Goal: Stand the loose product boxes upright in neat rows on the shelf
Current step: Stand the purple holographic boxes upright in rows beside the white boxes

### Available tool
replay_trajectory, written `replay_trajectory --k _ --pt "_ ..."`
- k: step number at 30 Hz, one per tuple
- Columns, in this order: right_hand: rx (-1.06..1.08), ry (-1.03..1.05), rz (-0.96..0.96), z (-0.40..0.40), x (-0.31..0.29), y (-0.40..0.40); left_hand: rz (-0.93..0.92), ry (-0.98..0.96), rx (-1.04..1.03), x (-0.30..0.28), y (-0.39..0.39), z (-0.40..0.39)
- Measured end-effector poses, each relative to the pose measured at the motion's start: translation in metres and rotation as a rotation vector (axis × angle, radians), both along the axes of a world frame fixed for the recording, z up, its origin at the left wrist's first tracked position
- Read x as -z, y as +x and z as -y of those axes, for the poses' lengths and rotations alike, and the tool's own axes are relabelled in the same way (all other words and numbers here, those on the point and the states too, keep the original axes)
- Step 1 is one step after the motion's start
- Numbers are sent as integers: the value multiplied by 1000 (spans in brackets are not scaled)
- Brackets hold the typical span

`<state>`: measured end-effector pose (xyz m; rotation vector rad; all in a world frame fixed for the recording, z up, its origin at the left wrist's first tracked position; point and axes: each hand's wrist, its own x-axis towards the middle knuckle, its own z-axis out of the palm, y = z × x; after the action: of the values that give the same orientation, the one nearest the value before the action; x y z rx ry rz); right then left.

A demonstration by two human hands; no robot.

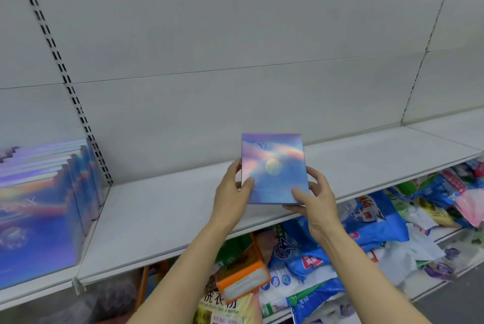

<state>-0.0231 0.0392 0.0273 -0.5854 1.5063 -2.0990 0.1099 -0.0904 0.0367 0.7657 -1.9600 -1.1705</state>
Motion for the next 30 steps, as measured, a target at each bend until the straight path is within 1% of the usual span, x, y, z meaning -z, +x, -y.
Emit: replay_trajectory --k 6,10,14,19,22,30 --pt "-116 -65 -100 12 3 60 -45 -19 -133 -42 66 28" --pt "-177 -82 -150 22 4 103 11 -79 -211 -55 130 45" --pt "-251 -118 -169 31 0 152 93 -136 -235 -64 188 52" --pt "-277 -123 -190 43 -6 214 204 -292 -272 -76 258 60" --pt "-278 -132 -194 53 -7 252 214 -352 -296 -84 304 67" --pt "-281 -163 -215 93 -6 341 219 -334 -289 -97 386 84"
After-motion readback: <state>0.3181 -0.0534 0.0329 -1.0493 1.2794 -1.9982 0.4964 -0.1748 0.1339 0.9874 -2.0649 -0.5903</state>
